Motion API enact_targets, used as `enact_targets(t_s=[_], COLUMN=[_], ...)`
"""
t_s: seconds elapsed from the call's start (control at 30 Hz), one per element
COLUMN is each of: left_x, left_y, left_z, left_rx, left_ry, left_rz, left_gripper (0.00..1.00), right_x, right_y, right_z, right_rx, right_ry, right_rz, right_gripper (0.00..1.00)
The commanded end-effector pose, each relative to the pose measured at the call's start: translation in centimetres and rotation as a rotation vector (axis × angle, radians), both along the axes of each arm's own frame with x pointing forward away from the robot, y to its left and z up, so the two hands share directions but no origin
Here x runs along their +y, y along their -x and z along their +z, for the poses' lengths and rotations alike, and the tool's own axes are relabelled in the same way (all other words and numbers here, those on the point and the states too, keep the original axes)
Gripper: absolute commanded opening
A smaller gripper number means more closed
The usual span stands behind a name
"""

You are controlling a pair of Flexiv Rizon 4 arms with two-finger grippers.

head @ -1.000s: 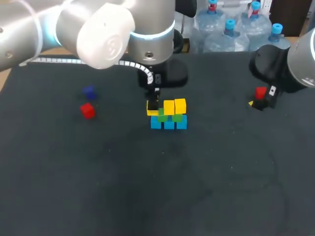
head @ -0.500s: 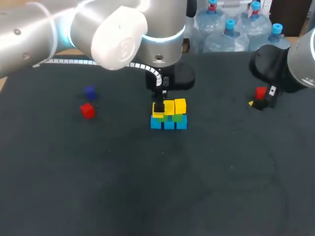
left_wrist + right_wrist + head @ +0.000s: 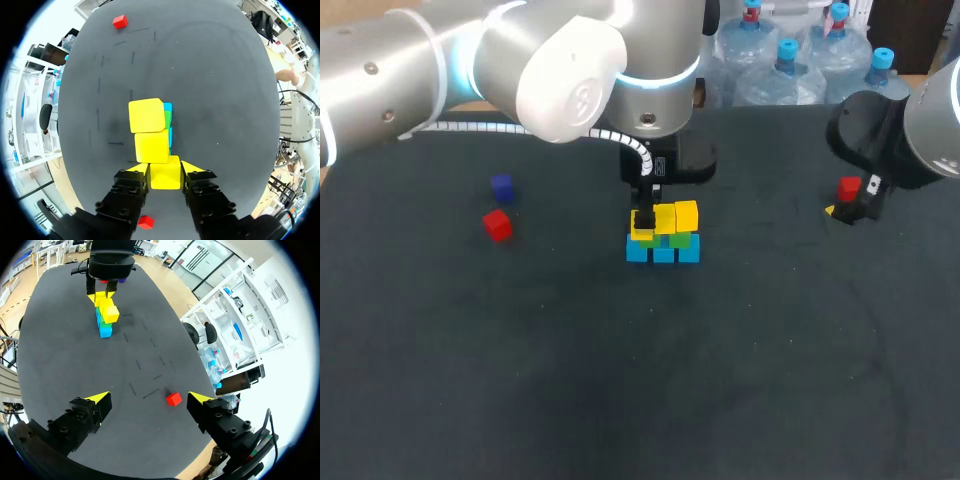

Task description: Place the blue cubes, place green cubes on the blue cubes, place the yellow cubes on the green cubes, then place the red cubes on the yellow cubes, and place purple cube on the red cubes.

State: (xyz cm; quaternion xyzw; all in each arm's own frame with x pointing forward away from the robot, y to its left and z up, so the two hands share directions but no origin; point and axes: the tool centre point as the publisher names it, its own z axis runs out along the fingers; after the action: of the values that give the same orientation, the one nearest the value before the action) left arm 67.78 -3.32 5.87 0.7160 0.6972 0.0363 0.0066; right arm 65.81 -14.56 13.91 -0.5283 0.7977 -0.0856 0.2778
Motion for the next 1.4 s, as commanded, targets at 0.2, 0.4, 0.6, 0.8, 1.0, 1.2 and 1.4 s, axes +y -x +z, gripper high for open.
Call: enact_targets(t_s=[0.2, 0.4, 0.6, 0.8, 1.0, 1.2, 1.4], left_x=[0.1, 0.2, 0.4, 0.8, 1.2, 1.0, 1.0], left_y=[-0.7, -0.8, -0.8, -0.8, -0.9, -0.5, -0.5], left_z=[-0.3, -0.3, -0.3, -0.1, 0.8, 1.7, 1.5], left_rx=[0.004, 0.021, 0.055, 0.074, 0.099, 0.129, 0.126], left_ry=[-0.009, 0.004, 0.034, 0.051, 0.096, 0.145, 0.137], left_rz=[0.027, 0.049, 0.059, 0.057, 0.060, 0.053, 0.049], left_gripper=[0.00, 0.00, 0.00, 0.00, 0.00, 0.00, 0.00], right_x=[0.0, 0.0, 0.0, 0.0, 0.0, 0.0, 0.0], right_y=[0.2, 0.2, 0.2, 0.2, 0.2, 0.2, 0.2], right_z=[-0.1, -0.1, -0.1, -0.1, -0.1, -0.1, -0.1], right_rx=[-0.009, -0.009, -0.009, -0.009, -0.009, -0.009, -0.009], right_ry=[-0.001, -0.001, -0.001, -0.001, -0.001, -0.001, -0.001], right_rz=[-0.003, -0.003, -0.003, -0.003, -0.003, -0.003, -0.003], right_gripper=[1.00, 1.00, 1.00, 1.00, 1.00, 1.00, 1.00])
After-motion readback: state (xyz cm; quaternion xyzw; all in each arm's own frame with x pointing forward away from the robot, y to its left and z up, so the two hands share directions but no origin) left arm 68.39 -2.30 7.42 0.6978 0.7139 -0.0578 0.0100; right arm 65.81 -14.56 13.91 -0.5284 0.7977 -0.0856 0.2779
